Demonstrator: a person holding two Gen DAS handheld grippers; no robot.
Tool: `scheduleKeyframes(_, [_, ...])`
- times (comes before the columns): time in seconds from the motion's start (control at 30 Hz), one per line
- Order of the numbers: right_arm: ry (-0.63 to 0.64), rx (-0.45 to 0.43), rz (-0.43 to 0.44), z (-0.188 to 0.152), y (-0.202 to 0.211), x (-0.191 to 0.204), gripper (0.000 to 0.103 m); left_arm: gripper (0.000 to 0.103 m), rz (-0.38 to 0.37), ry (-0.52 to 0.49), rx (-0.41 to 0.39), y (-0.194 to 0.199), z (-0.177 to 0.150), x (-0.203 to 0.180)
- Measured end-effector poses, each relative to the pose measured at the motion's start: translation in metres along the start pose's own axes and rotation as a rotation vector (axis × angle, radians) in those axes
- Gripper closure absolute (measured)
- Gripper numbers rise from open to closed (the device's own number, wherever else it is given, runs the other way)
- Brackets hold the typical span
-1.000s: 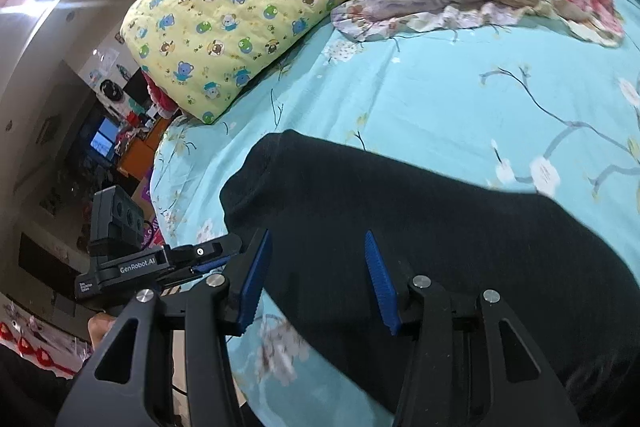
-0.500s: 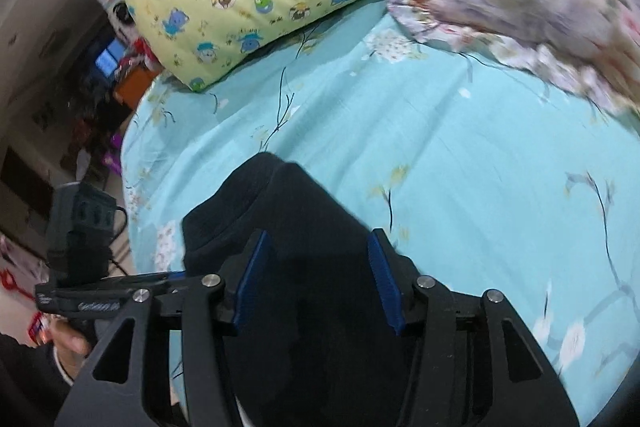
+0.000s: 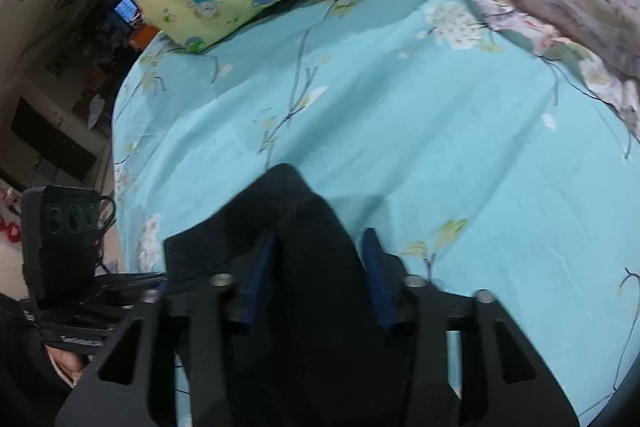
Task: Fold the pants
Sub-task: 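Grasp the folded pants end with the left gripper while the right gripper grasps beside it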
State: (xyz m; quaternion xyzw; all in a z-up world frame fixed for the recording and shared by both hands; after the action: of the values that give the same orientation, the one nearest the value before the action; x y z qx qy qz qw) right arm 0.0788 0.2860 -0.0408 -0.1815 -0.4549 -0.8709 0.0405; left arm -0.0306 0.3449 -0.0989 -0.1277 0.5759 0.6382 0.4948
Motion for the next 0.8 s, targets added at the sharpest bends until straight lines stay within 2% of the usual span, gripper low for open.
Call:
scheduleKeyframes(0.1, [0.002, -0.013, 0.002, -0.003, 0.006, 0.002, 0.073, 0.077, 0.002, -0.005, -0.001, 0.002, -0.001, -0.003])
scheduleKeyframes(0.2, [-0.029, -0.036, 0.030, -0.008, 0.018, 0.002, 0.078, 0.079, -0.007, -0.022, -0.007, 0.007, -0.002, -0.013])
scheduleKeyframes(0.5, [-0.061, -0.163, 0.044, -0.015, 0.080, 0.009, 0.080, 0.080, -0.101, -0.146, -0.040, 0.032, -0.006, -0.076])
scheduleKeyframes(0.8, [-0.126, -0.296, 0.047, -0.044, 0.155, -0.008, 0.082, 0.080, -0.183, -0.303, -0.026, 0.041, -0.034, -0.152])
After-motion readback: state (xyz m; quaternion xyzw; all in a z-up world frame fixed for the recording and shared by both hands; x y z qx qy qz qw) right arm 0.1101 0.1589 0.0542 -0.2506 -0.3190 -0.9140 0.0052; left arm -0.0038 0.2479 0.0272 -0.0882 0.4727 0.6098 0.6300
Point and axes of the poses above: each gripper's, at about its wrist camera, not at the fingertips, and y roughly against the way its jaws point, x to its left, z to its top, the point moved 6 cm from there along -y, roughly the way its jaws point, and after that the axes turned 6 degrees about -z, right-handed, at the moved point
